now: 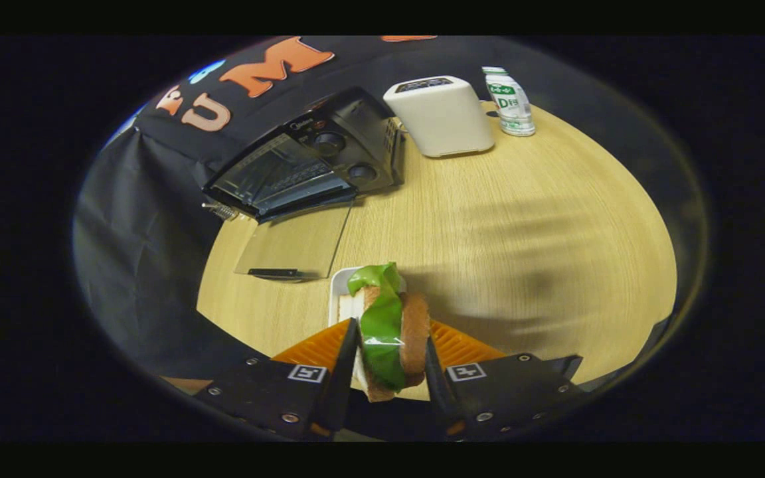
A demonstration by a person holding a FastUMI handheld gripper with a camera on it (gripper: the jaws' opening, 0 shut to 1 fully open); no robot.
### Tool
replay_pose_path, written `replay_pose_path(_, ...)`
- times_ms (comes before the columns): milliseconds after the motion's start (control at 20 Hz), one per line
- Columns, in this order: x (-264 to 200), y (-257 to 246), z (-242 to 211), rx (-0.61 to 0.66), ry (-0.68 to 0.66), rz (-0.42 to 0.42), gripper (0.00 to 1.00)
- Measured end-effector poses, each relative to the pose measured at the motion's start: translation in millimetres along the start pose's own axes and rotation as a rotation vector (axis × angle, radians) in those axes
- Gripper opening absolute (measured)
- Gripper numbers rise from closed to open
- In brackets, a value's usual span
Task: Open the toaster oven, put the food inside, and close the toaster oven door.
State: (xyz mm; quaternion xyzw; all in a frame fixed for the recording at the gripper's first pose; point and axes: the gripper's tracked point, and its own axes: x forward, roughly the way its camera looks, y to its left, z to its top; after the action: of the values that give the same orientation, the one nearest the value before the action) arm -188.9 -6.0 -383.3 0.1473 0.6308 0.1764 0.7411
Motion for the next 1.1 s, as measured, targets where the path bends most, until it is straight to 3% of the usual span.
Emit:
replay_pose_path(150,-4.8,3.0,3.0,0.040,-0.019,-0.024,0.36)
replay_pose_path(250,-12.0,6.2,3.4,0.034,-0.036,-0.049,0.33)
replay_pose_path(700,-49.6,50.5,46.0,0.088,-0.197,-0.075,0.33)
replay_pose_path(1100,-17.4,119.9,90.9,0.154,-0.293,0.016,0.32)
